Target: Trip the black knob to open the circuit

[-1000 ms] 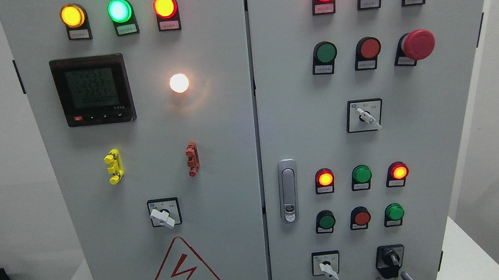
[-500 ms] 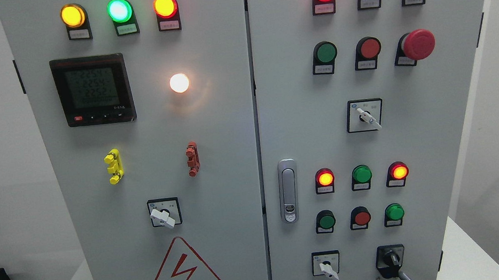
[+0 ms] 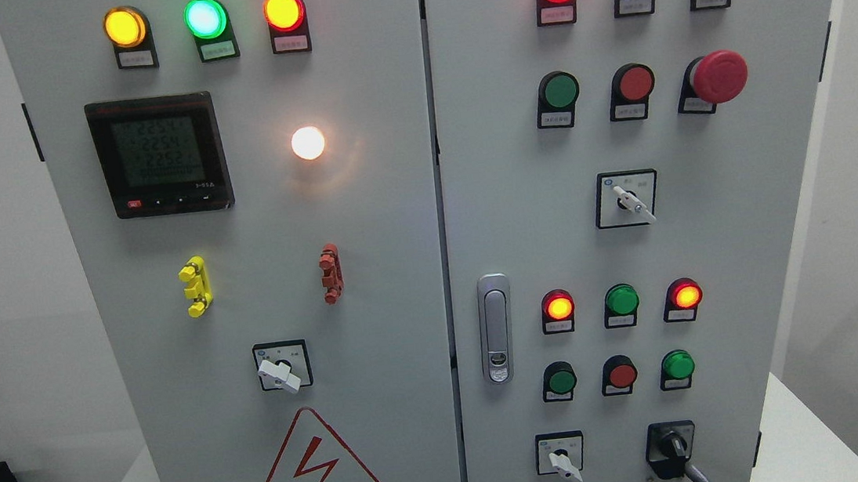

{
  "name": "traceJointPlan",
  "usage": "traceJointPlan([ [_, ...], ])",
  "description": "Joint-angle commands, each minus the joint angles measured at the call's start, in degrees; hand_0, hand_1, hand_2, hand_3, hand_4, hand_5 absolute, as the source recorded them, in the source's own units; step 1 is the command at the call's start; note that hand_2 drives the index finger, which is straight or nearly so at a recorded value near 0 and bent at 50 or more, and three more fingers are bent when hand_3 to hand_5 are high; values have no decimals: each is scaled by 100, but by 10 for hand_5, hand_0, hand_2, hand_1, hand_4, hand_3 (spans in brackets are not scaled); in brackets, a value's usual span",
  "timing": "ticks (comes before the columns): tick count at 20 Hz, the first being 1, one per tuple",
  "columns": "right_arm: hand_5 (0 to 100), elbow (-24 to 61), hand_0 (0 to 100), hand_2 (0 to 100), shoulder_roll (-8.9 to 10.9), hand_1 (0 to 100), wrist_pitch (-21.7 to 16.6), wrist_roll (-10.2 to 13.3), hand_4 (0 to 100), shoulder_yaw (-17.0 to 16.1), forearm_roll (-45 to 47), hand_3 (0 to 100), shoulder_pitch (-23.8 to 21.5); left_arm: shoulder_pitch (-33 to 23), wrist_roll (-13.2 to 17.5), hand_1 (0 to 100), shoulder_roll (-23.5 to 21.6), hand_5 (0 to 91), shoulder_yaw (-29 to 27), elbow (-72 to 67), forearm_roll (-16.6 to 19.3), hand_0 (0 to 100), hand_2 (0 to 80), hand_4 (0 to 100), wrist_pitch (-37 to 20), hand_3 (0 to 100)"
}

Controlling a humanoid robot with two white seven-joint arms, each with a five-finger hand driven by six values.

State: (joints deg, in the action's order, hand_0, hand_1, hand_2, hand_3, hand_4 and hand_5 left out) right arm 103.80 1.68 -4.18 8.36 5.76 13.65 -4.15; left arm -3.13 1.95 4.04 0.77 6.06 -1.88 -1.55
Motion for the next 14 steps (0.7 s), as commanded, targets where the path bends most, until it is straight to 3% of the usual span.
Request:
traceJointPlan([
  [1, 1000, 123, 0, 25, 8, 47, 5, -2, 1000, 13, 15, 1000, 64, 14, -1, 389, 9, 0, -7, 1, -14, 120, 0, 0, -12, 0],
  [14, 1000, 123, 0, 30, 8, 47, 67, -2, 1000, 153, 15, 1000, 143, 14, -1, 389, 0, 0, -7, 1, -14, 120, 0, 0, -12, 0],
])
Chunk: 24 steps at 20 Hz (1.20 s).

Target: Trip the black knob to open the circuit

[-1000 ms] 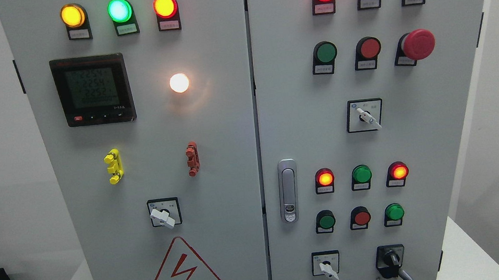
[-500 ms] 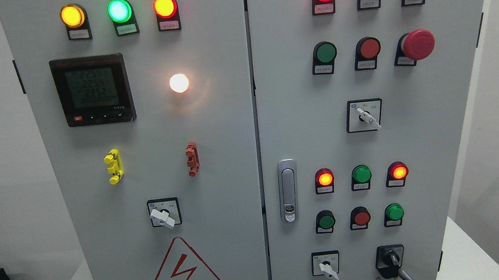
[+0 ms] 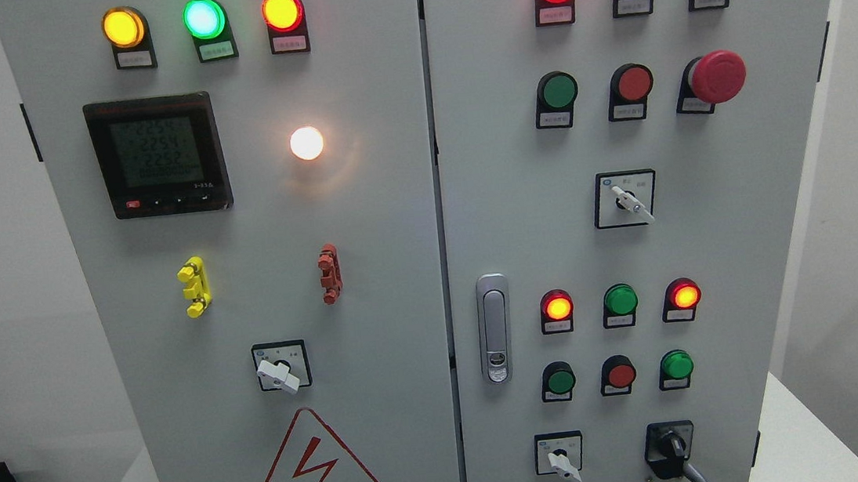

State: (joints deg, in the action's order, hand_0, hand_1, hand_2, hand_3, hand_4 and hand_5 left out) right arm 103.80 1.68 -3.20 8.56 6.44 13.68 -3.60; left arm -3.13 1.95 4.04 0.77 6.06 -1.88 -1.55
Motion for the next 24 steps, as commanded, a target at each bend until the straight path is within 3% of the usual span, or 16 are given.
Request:
traceJointPlan([
  [1, 1000, 123, 0, 31, 8, 47, -32, -30, 1000, 112, 12, 1000, 79, 14, -1, 389, 0, 0, -7, 1, -14, 120, 0, 0, -12, 0],
  [24, 1000, 193, 0, 38, -45, 49, -32, -21, 1000, 314, 12, 1000, 167, 23, -1, 389, 0, 0, -7, 1, -14, 120, 0, 0, -3, 0],
])
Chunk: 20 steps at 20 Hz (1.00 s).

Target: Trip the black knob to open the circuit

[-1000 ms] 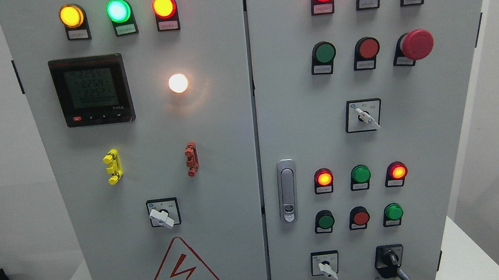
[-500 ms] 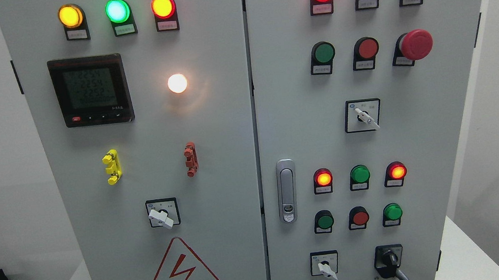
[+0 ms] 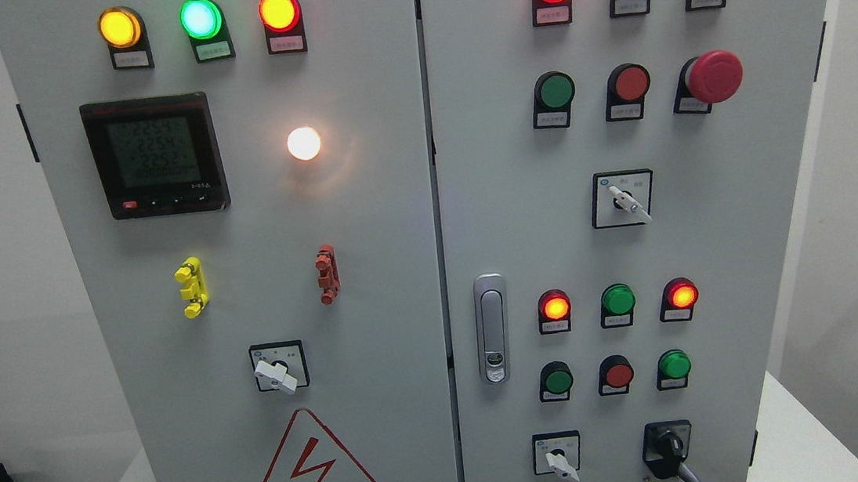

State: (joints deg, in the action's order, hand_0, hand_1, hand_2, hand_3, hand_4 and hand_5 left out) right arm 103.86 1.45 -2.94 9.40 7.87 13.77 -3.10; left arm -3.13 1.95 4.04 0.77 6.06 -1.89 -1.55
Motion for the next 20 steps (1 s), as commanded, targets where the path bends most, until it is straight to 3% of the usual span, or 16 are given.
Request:
traceJointPlan([
  [1, 1000, 187, 0, 38, -22, 49, -58, -114, 1000, 171, -6, 1000, 116, 14, -1, 389, 0, 0, -7, 0, -14, 120, 0, 0, -12, 0],
  [20, 1000, 293, 0, 44, -31, 51, -67, -114, 1000, 285, 3, 1000, 116, 14, -1, 389, 9, 0, -7, 0, -14, 120, 0, 0, -12, 0],
])
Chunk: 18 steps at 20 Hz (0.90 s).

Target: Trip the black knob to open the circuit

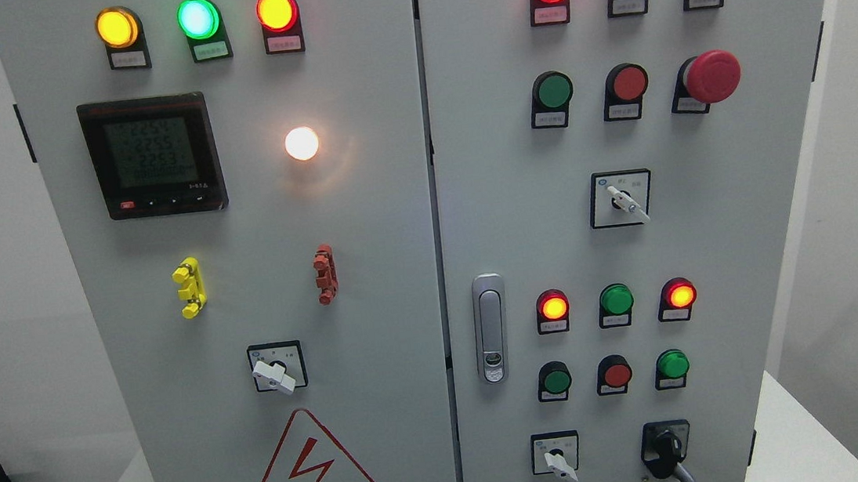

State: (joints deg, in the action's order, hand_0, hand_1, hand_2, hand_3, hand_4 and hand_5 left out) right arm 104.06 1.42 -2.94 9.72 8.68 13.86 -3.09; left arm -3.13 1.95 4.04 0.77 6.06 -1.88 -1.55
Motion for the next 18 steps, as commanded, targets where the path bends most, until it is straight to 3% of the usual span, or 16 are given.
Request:
traceJointPlan([
  [1, 1000, 273, 0, 45, -36, 52, -67, -145, 1000, 213, -6, 1000, 115, 14, -1, 389, 9, 0, -7, 1, -14, 120, 0, 0, -12, 0],
  [18, 1000, 326, 0, 53, -115, 52, -76, -154, 1000, 328, -6, 1000, 194, 14, -1, 389, 0, 0, -7, 1, -14, 120, 0, 0, -12, 0],
])
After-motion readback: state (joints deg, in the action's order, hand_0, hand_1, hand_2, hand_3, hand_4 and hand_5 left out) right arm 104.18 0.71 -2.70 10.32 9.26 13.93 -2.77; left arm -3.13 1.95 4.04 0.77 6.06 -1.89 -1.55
